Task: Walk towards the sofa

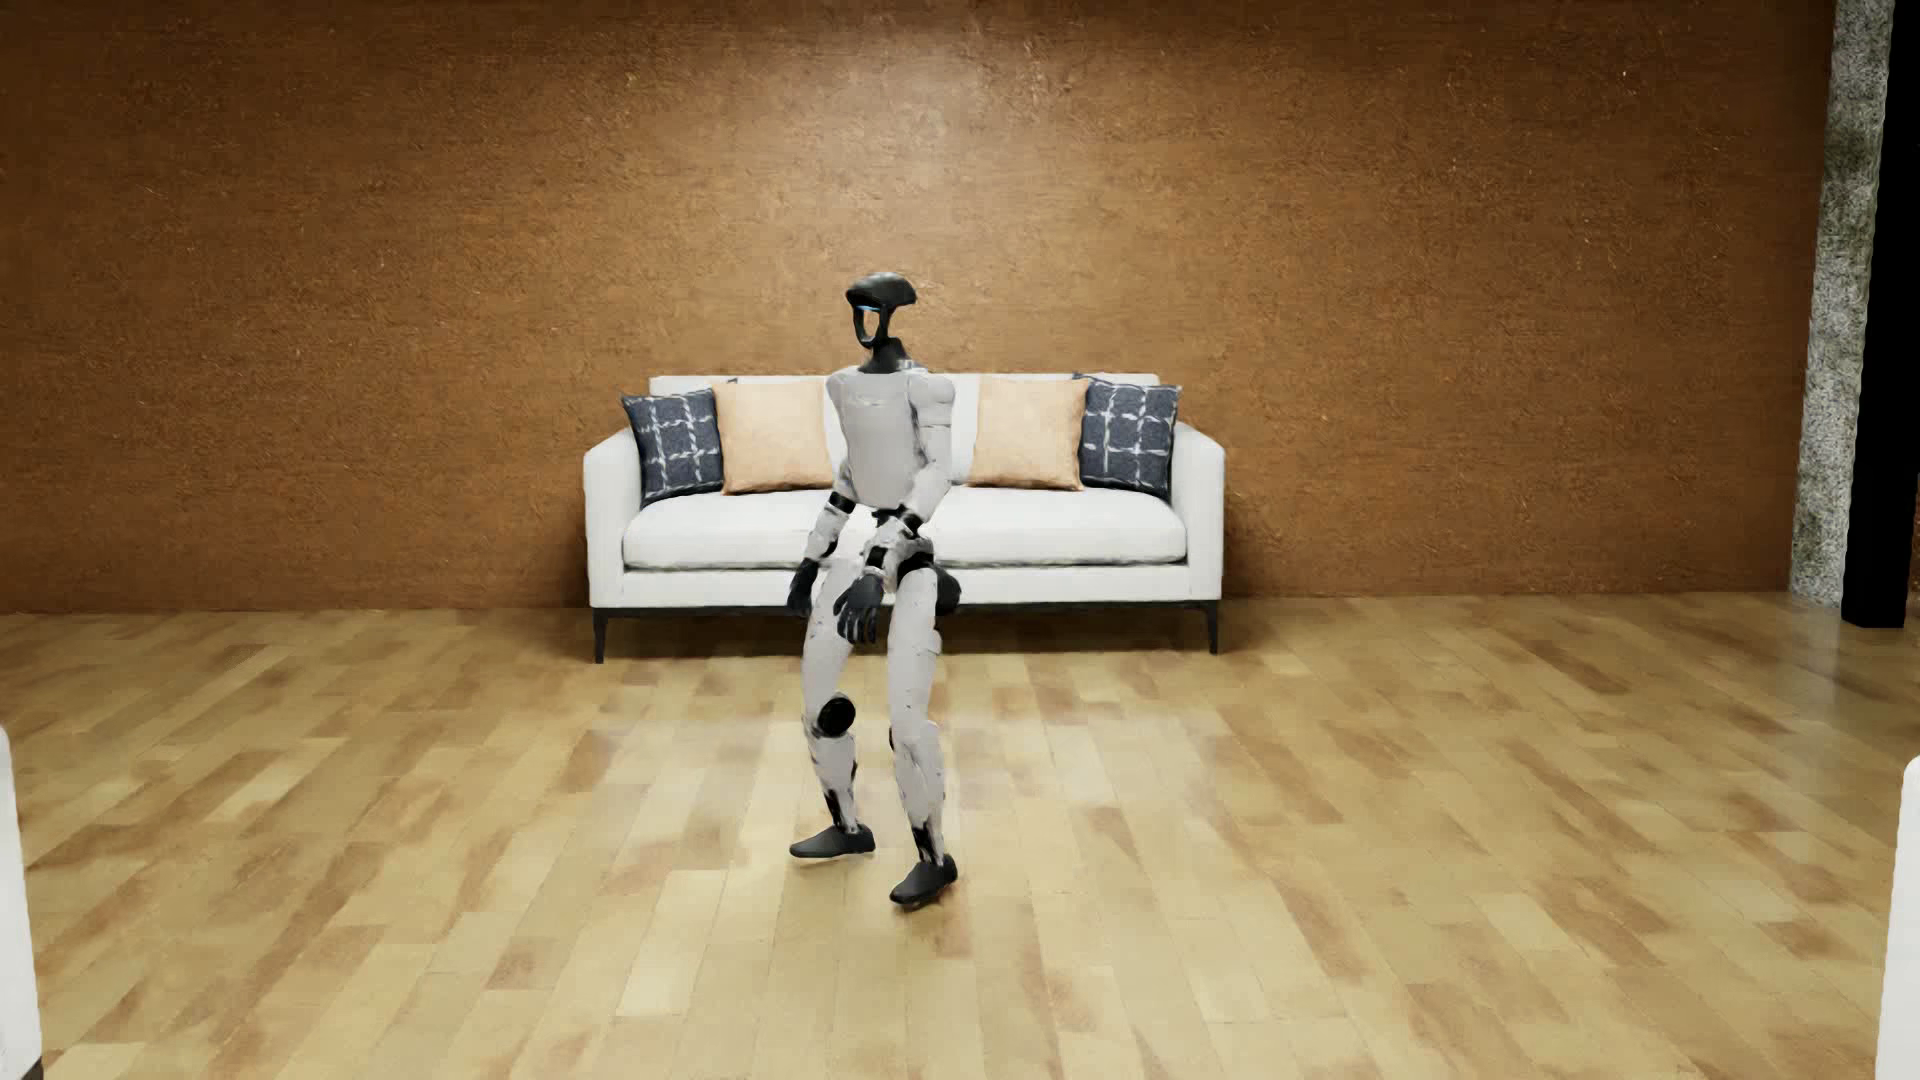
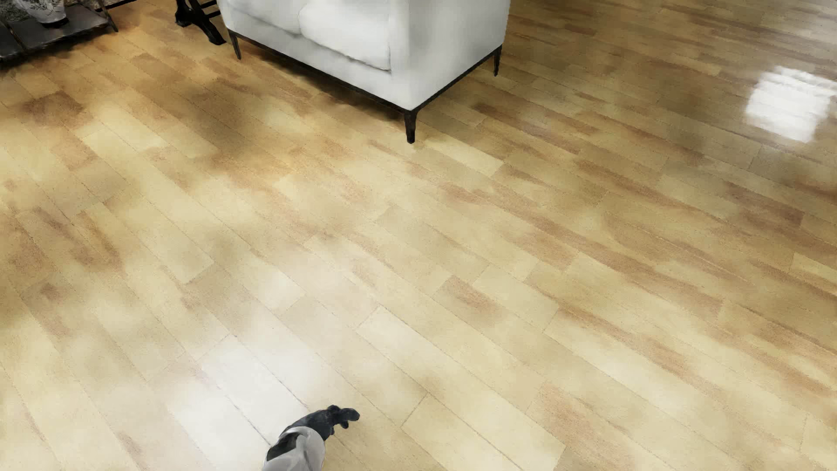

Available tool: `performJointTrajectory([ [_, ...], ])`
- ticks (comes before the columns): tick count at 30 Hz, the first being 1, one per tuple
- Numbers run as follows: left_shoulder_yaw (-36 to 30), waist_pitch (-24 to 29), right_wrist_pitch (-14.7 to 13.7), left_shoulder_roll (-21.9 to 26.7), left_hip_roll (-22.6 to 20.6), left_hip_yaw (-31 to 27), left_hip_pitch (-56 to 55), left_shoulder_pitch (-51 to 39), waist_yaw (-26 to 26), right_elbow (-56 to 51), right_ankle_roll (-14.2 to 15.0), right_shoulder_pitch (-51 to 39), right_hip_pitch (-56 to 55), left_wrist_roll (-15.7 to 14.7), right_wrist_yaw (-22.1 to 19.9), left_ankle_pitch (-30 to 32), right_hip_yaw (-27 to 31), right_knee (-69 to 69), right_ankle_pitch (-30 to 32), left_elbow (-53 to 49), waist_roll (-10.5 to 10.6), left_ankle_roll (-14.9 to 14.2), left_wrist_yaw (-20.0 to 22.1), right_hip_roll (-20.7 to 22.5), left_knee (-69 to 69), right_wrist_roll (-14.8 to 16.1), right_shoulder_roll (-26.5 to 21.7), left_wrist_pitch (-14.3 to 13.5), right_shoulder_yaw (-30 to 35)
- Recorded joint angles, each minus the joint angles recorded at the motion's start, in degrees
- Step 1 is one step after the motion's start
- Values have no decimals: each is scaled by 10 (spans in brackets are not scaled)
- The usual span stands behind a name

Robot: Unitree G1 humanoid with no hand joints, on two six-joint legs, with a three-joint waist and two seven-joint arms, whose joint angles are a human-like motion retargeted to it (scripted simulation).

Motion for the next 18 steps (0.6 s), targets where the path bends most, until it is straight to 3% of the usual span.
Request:
performJointTrajectory([
  [5, 58, -6, -13, -12, 25, 12, 20, 47, 3, -9, 2, -33, 37, -41, 10, 7, -3, -69, 31, -27, 2, -9, 52, 31, -19, -23, -8, 4, 50],
  [11, -27, -6, -24, -25, 32, 15, 19, 103, 5, -30, -11, -39, 20, -17, 0, 7, 5, -35, 12, 54, 0, -17, -26, 36, -16, -3, -6, 24, 67],
  [12, -23, -6, -24, -31, 32, 12, 16, 111, 5, -32, -13, -36, 17, -32, 3, 8, 3, -29, 8, 68, 0, -18, -33, 34, -14, -2, -8, 31, 66],
  [14, 29, -4, -19, -50, 29, 4, 11, 131, 6, -28, -17, -37, 8, -98, 7, 9, -2, -13, -1, 63, -1, -23, -2, 31, -12, -4, -7, 51, 64],
  [15, 27, -3, -17, -46, 27, -1, 7, 139, 7, -27, -20, -36, 2, -100, 9, 9, -5, 0, -8, 53, -2, -26, 12, 27, -9, -4, -9, 43, 63],
  [18, -22, 2, -16, -9, 17, -30, -10, 139, 8, -30, -23, -25, -34, -58, 11, 10, -13, 83, -27, 41, -6, -40, 5, 9, 8, -3, -17, 16, 63],
])
